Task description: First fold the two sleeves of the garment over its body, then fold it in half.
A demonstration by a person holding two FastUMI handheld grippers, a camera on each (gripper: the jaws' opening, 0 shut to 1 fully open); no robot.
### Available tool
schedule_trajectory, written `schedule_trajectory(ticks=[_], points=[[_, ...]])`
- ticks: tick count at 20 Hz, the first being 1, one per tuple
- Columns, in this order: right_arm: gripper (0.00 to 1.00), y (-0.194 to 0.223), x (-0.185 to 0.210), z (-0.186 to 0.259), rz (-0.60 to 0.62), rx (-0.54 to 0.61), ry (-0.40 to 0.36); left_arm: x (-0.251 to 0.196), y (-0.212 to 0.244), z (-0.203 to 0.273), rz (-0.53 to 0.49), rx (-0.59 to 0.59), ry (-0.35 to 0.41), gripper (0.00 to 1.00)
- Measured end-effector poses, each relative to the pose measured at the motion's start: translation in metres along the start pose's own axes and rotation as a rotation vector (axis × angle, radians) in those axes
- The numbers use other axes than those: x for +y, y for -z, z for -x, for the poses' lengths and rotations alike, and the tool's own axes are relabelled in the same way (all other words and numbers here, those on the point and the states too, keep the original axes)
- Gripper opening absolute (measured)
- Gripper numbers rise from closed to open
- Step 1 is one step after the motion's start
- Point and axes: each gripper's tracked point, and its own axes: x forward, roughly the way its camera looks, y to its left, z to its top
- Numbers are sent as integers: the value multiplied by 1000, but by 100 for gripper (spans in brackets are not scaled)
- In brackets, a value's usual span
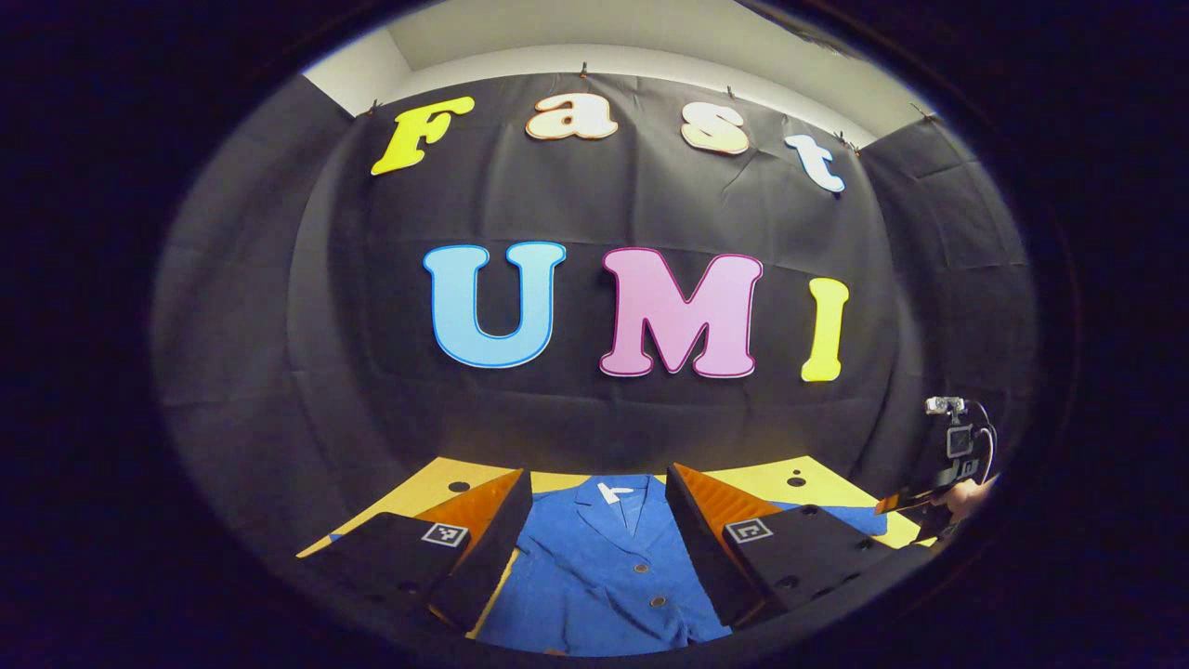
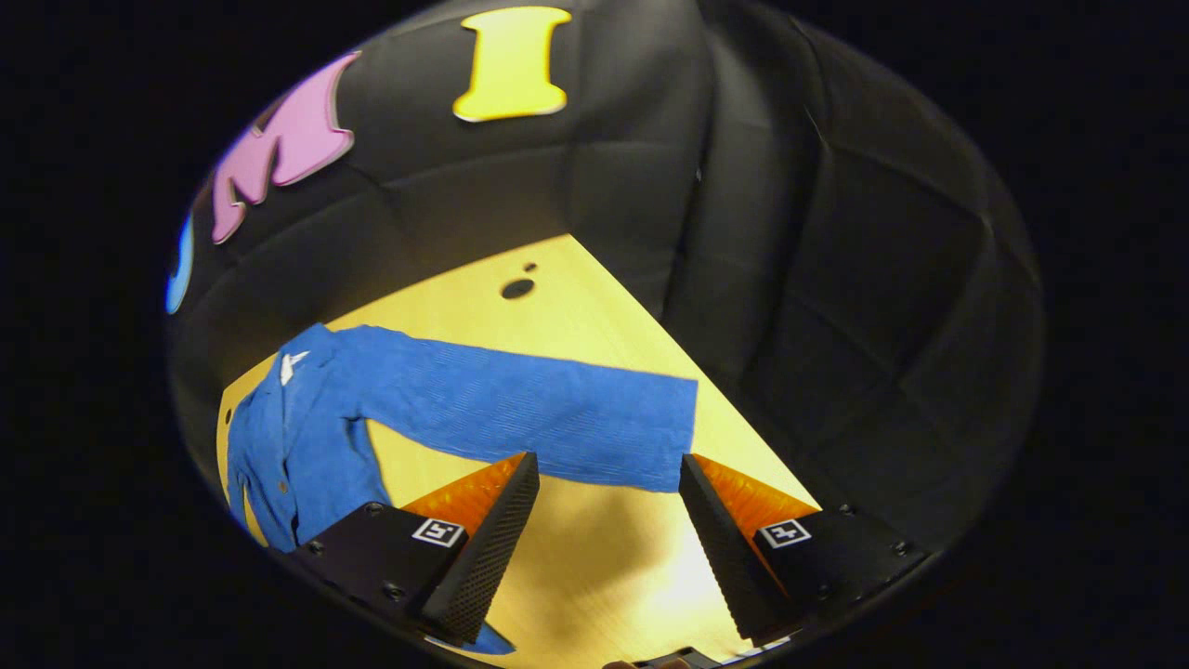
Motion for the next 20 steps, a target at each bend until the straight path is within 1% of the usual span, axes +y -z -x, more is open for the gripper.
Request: schedule_trajectory(ticks=[3,5,10,11,12,13,14,15,16,18,20], points=[[99,8,-12,-37,-33,66,53,-17,3,-10,-10,27,-6,82],[99,14,-11,-53,-47,97,61,-28,5,-17,-26,38,-1,83],[99,27,-17,-71,-61,200,21,-51,2,-30,-62,45,18,82],[99,30,-16,-68,-44,215,28,-55,0,-32,-64,41,20,82],[100,26,-13,-77,-35,185,24,-58,-2,-32,-63,38,22,83],[85,31,-13,-75,-17,208,33,-60,-3,-32,-63,37,22,83],[92,31,-11,-77,-4,202,40,-62,-4,-31,-64,36,22,83],[89,32,-8,-77,-2,206,34,-64,-3,-29,-66,35,22,82],[73,29,-10,-78,-12,201,36,-63,-4,-26,-70,34,22,83],[40,29,-6,-77,-50,206,15,-62,-2,-20,-79,42,26,82],[8,28,0,-76,-59,189,-21,-56,1,-13,-77,53,20,83]])
